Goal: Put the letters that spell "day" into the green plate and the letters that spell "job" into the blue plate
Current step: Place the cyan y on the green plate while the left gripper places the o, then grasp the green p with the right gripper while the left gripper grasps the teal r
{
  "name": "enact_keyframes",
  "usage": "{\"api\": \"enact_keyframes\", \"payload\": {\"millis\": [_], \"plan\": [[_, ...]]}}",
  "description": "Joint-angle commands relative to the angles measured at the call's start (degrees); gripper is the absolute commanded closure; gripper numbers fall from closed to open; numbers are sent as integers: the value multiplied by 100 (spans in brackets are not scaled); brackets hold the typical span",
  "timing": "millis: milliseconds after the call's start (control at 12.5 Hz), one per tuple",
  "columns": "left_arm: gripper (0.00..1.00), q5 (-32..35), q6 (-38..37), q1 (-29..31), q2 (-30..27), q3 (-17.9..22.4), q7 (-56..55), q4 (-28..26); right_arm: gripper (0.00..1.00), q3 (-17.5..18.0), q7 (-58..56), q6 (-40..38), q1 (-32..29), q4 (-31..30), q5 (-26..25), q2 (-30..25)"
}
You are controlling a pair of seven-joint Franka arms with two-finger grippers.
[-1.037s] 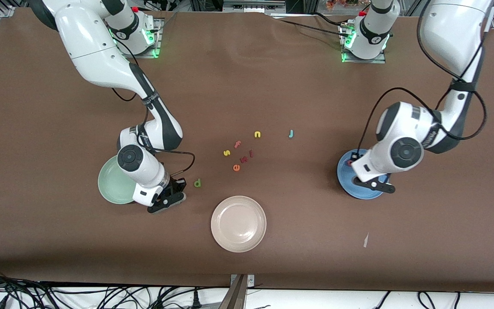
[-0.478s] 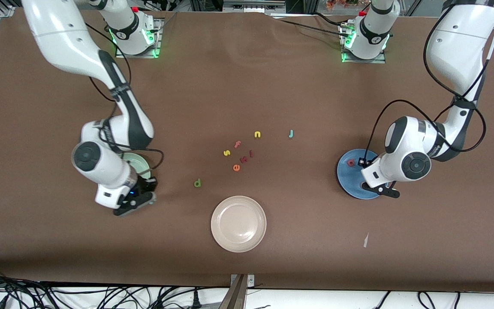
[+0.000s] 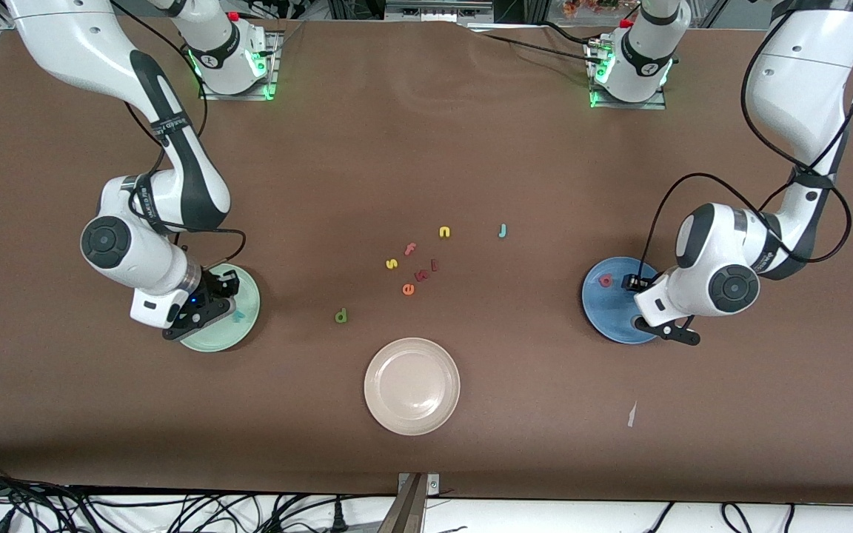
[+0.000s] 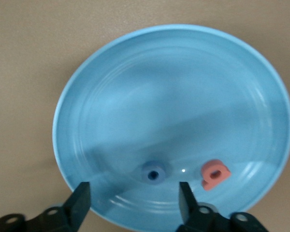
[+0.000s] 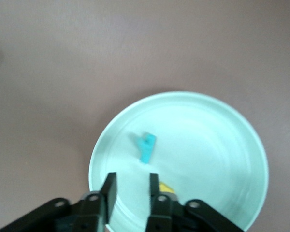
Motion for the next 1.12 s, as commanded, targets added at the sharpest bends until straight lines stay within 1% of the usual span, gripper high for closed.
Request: {"api": "enact_keyframes", "payload": {"millis": [0,80,159,239,399,558,718,877,1037], "plan": [[0,-479,-585,-20,-503,-268,-199,-60,1,122,173,14,-52,-270,23,-275],[0,-550,-743,-46,-636,-382,-323,-68,1,131,662,13,131,-121,-3,-232],[0,-551,-901,-38,-759,-618,-498,-103,1,122,1172,13,525,211,32,30],[0,-551,-972,-38,-838,-820,-665,-173,1,122,1707,22,772,606,23,337],[0,-673,-860,-11,-865,-1391,-824,-227,1,122,2421,83,1125,1170,32,812],[0,-674,-544,-134,-839,-1665,-1446,-314,1,96,3090,153,1467,1347,23,1094],[0,-560,-228,-458,-848,-1693,-2009,-568,1,61,3399,565,1696,1348,23,1297],[1,-534,482,-652,-830,-1701,-2353,-1050,2,-44,3628,768,1855,1348,23,1447],[5,-534,1317,-767,-769,-1693,-2398,-1587,4,-80,3673,822,1900,1357,14,1500]]}}
